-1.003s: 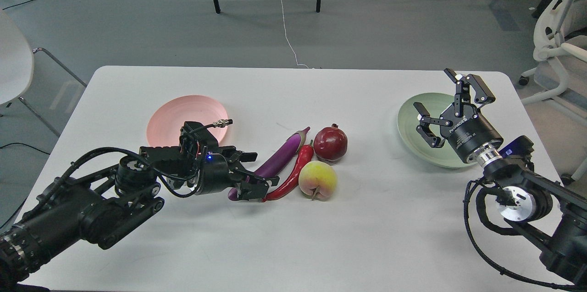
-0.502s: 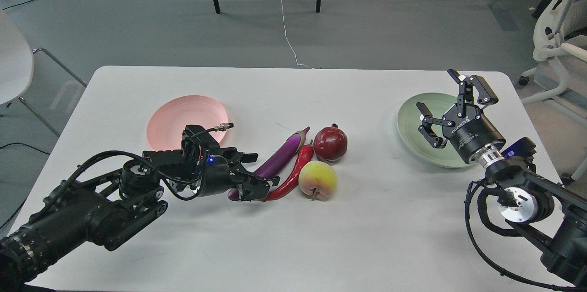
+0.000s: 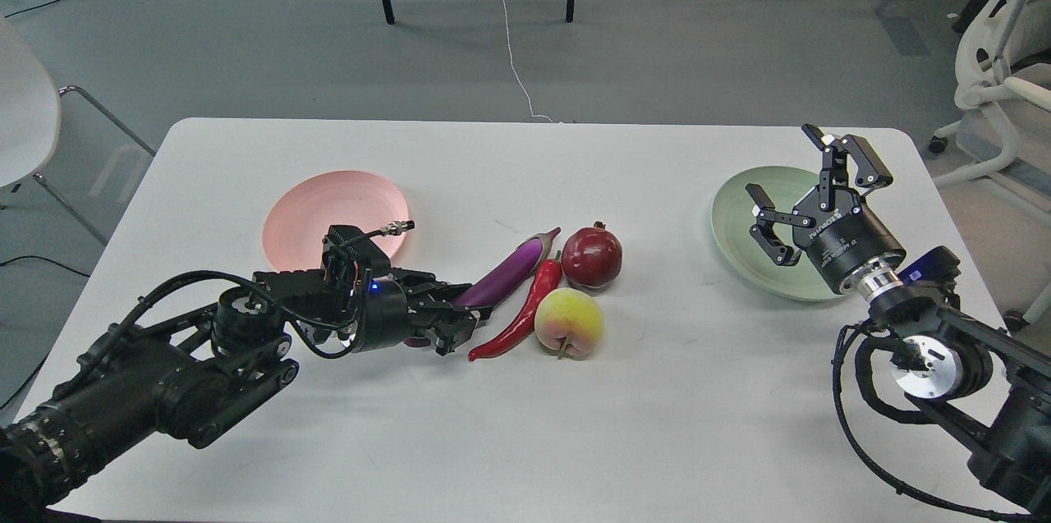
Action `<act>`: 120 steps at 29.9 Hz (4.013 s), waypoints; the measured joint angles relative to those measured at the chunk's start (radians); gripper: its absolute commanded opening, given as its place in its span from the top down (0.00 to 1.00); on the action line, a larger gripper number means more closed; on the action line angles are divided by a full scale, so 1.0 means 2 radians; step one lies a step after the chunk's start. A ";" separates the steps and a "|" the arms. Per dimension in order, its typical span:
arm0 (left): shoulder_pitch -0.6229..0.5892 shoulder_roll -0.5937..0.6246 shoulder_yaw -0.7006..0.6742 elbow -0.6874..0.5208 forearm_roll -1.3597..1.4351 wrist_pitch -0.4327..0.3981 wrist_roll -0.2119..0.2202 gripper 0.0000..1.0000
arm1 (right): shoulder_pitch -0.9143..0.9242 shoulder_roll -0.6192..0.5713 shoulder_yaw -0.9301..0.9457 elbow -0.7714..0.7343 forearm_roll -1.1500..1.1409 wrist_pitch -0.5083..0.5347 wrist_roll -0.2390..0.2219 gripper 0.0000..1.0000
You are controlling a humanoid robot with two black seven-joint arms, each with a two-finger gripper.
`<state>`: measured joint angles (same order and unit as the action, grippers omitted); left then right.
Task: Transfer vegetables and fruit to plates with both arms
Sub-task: 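Lift the eggplant with the left gripper and release it onto the pink plate, then reach the left gripper to the red chili pepper and grasp it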
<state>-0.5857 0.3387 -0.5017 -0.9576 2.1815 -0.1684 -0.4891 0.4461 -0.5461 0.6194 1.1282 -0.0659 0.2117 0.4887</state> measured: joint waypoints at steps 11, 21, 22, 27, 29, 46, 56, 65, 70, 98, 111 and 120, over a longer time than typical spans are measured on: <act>-0.055 0.009 -0.015 0.000 0.000 0.025 0.000 0.82 | -0.001 0.000 0.003 0.003 0.000 -0.001 0.000 0.01; -0.063 0.096 -0.025 0.001 0.000 0.028 0.000 0.80 | -0.003 -0.011 0.006 0.011 0.000 -0.001 0.000 0.01; -0.061 0.105 -0.025 0.001 0.000 0.028 0.000 0.79 | -0.004 -0.012 0.006 0.012 0.000 -0.001 0.000 0.01; -0.050 0.136 -0.025 0.015 0.000 0.028 0.000 0.77 | -0.008 -0.019 0.007 0.019 0.000 -0.001 0.000 0.01; -0.047 0.140 -0.026 0.026 0.000 0.028 0.000 0.75 | -0.010 -0.021 0.008 0.022 0.000 -0.001 0.000 0.01; -0.020 0.149 -0.042 0.050 0.000 0.028 0.000 0.09 | -0.025 -0.022 0.018 0.030 0.000 -0.001 0.000 0.01; -0.024 0.172 -0.048 -0.004 0.000 0.047 0.000 0.07 | -0.027 -0.022 0.018 0.030 0.000 -0.001 0.000 0.01; -0.014 0.177 -0.037 -0.181 0.000 0.027 0.000 0.07 | -0.027 -0.022 0.018 0.030 0.000 -0.001 0.000 0.01; 0.012 0.153 -0.015 -0.232 0.000 0.013 0.000 0.07 | -0.027 -0.021 0.019 0.030 0.000 -0.001 0.000 0.01; 0.021 -0.015 0.022 -0.035 0.000 0.033 0.000 0.08 | -0.031 -0.028 0.022 0.030 0.000 -0.001 0.000 0.01; 0.016 -0.016 0.032 -0.025 0.000 0.047 0.000 0.12 | -0.031 -0.028 0.024 0.030 0.000 -0.001 0.000 0.01; -0.002 -0.016 0.059 -0.010 0.000 0.054 0.000 0.13 | -0.031 -0.028 0.024 0.030 0.000 -0.001 0.000 0.01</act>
<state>-0.5901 0.3076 -0.3840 -0.9785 2.1817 -0.0600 -0.4888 0.3842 -0.6023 0.6674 1.1873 -0.0663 0.2101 0.4887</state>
